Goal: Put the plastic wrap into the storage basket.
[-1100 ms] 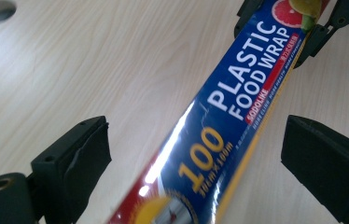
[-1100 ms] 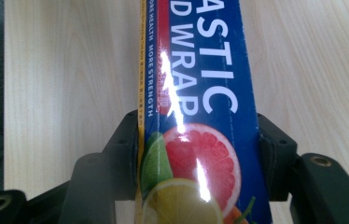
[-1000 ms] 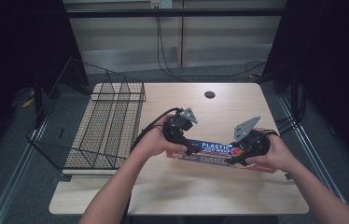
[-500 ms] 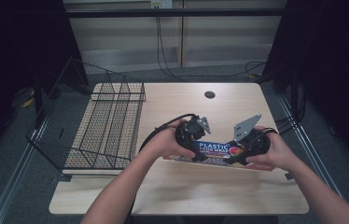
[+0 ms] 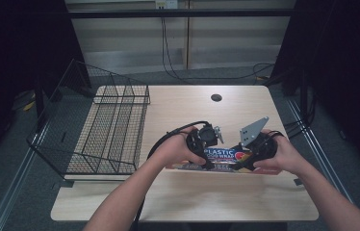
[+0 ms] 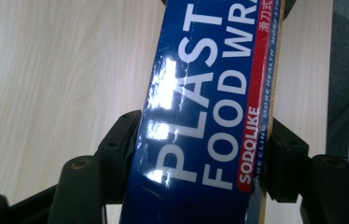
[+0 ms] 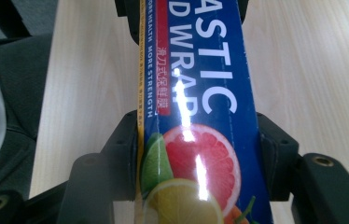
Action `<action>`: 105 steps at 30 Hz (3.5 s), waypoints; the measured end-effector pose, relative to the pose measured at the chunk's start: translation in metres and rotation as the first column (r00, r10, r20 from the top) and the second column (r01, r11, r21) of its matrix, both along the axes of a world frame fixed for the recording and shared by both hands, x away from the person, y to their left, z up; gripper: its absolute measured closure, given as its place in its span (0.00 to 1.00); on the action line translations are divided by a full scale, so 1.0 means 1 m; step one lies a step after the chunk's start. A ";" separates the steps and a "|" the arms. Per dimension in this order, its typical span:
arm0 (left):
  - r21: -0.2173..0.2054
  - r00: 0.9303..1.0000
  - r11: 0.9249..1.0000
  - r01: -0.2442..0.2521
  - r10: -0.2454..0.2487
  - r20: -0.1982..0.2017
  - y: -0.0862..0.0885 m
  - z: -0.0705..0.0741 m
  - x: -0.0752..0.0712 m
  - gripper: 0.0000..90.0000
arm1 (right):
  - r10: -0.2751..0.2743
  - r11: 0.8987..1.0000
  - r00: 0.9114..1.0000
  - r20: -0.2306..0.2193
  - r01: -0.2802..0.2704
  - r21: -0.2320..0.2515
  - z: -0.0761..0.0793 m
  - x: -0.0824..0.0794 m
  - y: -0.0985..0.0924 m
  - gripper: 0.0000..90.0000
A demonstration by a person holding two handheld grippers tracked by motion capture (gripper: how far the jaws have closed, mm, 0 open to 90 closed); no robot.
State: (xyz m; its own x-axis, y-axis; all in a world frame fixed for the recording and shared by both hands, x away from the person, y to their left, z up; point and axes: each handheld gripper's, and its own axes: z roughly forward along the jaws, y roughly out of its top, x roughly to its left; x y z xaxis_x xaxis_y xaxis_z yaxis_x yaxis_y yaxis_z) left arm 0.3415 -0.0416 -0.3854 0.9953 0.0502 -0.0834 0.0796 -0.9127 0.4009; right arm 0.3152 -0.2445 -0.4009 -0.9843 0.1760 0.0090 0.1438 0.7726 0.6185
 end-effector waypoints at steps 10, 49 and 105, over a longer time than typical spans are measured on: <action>0.115 0.988 0.981 -0.153 0.153 0.011 0.002 0.013 0.001 0.48 | -0.084 0.990 0.996 0.023 0.081 0.111 -0.005 0.003 -0.004 0.08; 0.180 0.844 0.830 -0.528 0.537 0.001 0.073 0.063 0.058 0.48 | -0.426 0.889 0.905 0.023 0.413 0.198 -0.036 -0.021 -0.027 0.02; 0.120 0.571 0.567 -0.815 0.821 -0.004 0.185 0.119 0.084 0.48 | -0.430 0.889 0.902 0.029 0.417 0.189 -0.042 -0.024 -0.028 0.02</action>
